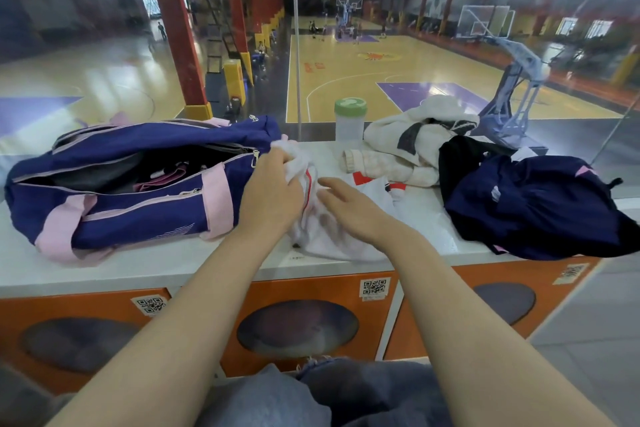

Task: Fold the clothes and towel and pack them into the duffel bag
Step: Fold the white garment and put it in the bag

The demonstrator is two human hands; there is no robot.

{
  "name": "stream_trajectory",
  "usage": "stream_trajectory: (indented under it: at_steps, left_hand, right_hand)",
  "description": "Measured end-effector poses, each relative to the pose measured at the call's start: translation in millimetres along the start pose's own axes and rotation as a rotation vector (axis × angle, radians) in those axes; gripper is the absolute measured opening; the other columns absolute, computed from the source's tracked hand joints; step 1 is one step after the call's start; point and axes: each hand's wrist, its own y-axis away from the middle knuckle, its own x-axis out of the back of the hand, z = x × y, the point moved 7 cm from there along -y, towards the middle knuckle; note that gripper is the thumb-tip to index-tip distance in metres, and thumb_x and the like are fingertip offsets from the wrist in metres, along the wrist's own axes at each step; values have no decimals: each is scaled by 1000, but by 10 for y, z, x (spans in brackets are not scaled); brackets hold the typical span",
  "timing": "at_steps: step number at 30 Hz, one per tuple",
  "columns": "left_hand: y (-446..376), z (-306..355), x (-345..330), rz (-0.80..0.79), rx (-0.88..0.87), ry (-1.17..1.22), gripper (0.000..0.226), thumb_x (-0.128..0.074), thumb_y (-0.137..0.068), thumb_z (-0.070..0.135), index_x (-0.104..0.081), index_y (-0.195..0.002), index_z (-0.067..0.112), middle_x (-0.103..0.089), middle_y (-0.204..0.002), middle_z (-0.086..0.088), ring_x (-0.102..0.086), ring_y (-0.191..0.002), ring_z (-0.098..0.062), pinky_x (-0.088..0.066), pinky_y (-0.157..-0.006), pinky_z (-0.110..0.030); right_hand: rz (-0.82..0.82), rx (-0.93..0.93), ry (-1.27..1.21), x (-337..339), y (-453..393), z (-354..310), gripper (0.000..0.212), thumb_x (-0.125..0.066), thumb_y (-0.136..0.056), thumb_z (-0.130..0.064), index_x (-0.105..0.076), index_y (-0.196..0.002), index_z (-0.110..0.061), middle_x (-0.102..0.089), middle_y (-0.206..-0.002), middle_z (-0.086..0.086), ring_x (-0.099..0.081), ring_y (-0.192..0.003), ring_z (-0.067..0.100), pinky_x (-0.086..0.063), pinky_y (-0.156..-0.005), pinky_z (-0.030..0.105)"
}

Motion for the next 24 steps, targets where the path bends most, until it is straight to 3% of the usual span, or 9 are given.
stream_trajectory:
  at_steps: [3,5,7,12,15,17,20,22,24]
  left_hand:
    - [8,302,-125,4,-206,-136,10,-52,-92,12,-45,-94,17,-50,-99,-4,-48,-78,-20,-37,-66,-30]
    - [92,442,-376,-92,-299,-268,16,-56,-90,12,-44,-98,19,-48,-105,-3,-50,-76,-22,-40,-64,-36]
    - [230,559,-602,-151,-398,-360,23,-59,-87,8,-47,-104,18,-46,-111,-2,-52,-77,-21,-39,-64,-33]
    - [491,655,-970,-330,-438,-246,35,-58,-84,-1,-50,-115,12,-45,-118,-6,-53,-89,-23,-35,-68,-27]
    - [566,655,-1098,-422,-470,-165,38,-54,-84,3,-51,-122,11,-49,-121,-8,-51,-104,-24,-43,-84,-31]
    - [613,680,-1166,-477,-530,-150,40,-54,-81,7,-51,-120,9,-52,-121,-10,-49,-108,-26,-43,-92,-37]
    - [699,717,-1246,-540,-657,-168,39,-57,-74,11,-54,-113,10,-56,-117,-6,-48,-107,-22,-41,-95,-37]
    - [717,700,-1251,-573,-676,-132,34,-56,-77,11,-55,-110,12,-58,-112,-3,-46,-100,-15,-39,-93,-32]
    - [725,669,-1232,-611,-651,-86,29,-53,-83,14,-57,-112,15,-60,-109,1,-45,-94,-10,-39,-88,-29]
  right_hand:
    - [226,-34,-272,315,32,37,32,-40,-100,-30,-65,-115,-17,-67,-117,1,-62,-105,15,-49,-93,29]
    - [360,-45,-385,540,99,111,32,-41,-98,-27,-69,-95,-12,-72,-98,2,-65,-90,15,-50,-84,29]
    - [431,-90,-448,703,148,228,35,-42,-99,-31,-67,-91,-9,-72,-92,8,-66,-83,19,-53,-81,35]
    - [376,-204,-490,844,206,405,42,-49,-93,-52,-62,-96,-13,-67,-87,9,-66,-82,25,-59,-71,35]
    - [316,-217,-477,839,197,466,39,-65,-80,-52,-62,-97,-18,-59,-92,10,-58,-81,32,-53,-75,40]
    - [247,-212,-495,793,165,511,42,-74,-71,-50,-56,-91,-18,-47,-84,9,-46,-75,30,-40,-68,37]
    - [227,-218,-542,766,115,585,37,-80,-69,-44,-53,-79,-21,-55,-77,3,-58,-72,20,-45,-64,31]
    - [186,-212,-536,733,117,587,34,-81,-73,-36,-58,-91,-20,-61,-83,1,-63,-77,18,-49,-66,31]
    - [171,-247,-491,709,153,599,43,-80,-78,-27,-50,-110,-26,-60,-93,-3,-64,-84,15,-52,-71,29]
